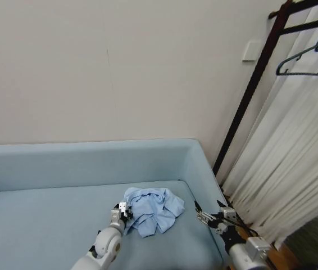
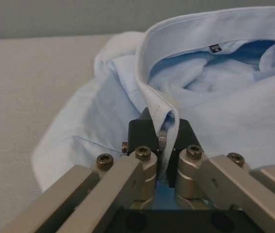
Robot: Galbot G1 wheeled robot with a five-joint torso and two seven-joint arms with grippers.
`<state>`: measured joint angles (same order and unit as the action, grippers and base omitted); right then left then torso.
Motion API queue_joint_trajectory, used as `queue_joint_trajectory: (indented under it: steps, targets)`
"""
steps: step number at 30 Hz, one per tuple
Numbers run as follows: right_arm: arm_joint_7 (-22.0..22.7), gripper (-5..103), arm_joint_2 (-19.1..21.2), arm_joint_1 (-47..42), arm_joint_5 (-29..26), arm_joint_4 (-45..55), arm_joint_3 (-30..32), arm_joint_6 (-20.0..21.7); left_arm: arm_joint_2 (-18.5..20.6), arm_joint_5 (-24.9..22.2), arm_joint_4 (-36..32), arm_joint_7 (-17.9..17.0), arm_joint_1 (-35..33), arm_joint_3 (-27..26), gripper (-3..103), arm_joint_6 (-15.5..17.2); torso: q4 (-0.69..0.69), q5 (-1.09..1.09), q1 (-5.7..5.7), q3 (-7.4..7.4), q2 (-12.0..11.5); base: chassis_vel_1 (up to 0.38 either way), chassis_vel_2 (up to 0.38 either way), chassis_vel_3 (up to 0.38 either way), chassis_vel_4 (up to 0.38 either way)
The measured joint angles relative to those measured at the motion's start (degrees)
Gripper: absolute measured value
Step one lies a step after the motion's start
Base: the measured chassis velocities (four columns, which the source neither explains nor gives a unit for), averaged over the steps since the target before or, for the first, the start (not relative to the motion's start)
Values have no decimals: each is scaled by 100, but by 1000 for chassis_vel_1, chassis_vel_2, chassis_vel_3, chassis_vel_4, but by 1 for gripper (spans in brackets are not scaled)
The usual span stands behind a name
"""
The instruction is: Pick up the clothes from the sofa and hang them on the clothes hanger.
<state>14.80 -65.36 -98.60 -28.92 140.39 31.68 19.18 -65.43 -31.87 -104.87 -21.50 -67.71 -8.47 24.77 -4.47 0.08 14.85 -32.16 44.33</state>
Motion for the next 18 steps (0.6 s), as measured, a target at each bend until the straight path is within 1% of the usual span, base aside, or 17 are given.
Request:
queue_joint_trajectory:
  steps: [3, 4, 5, 7, 8, 11, 12, 14, 17, 18]
  targets:
    - [411, 100, 406, 671, -736, -214, -345, 224, 207, 467, -46, 306, -190, -120, 3, -488, 2, 0, 0, 0, 0, 0, 0, 0, 0]
    - [411, 100, 406, 671, -736, -214, -345, 224, 207, 467, -46, 306, -190, -120, 3, -488, 2, 0, 0, 0, 0, 0, 0, 0, 0]
    - [598, 100, 584, 1030, -1050, -373, -552, 309, 288, 663, -74, 375, -247, -148, 3, -641, 4, 1, 0, 0, 0, 0, 0, 0, 0]
    - [813, 100, 794, 1538, -1613, -668, -884, 489, 381, 849, -131, 429, -292, -165, 3, -780, 1, 0, 0, 0, 0, 0, 0, 0, 0]
    - [813, 100, 794, 1538, -1613, -668, -884, 489, 381, 849, -131, 429, -292, -165, 3, -780, 1, 0, 0, 0, 0, 0, 0, 0, 0]
    - [1162, 100, 930, 2433, -2513, -1302, -1533, 751, 482, 943, -189, 451, -302, -140, 3, -828, 0, 1, 0, -1, 0, 0, 0, 0, 0]
    - [1162, 100, 930, 2433, -2513, -1302, -1533, 751, 482, 943, -189, 451, -302, -140, 3, -828, 0, 1, 0, -1, 0, 0, 0, 0, 0]
    - [1574, 100, 871, 3213, -2996, -1895, -2083, 795, 535, 947, -188, 456, -286, -51, 3, -828, 2, 0, 1, -1, -1, 0, 0, 0, 0]
    - [1975, 100, 672, 3940, -3332, -2474, -2653, 797, 600, 947, -164, 452, -259, 45, 3, -828, 2, -1, 2, -2, 0, 0, 0, 0, 0]
    - [1975, 100, 672, 3940, -3332, -2474, -2653, 797, 600, 947, -164, 452, -259, 45, 3, -828, 2, -1, 2, -2, 0, 0, 0, 0, 0]
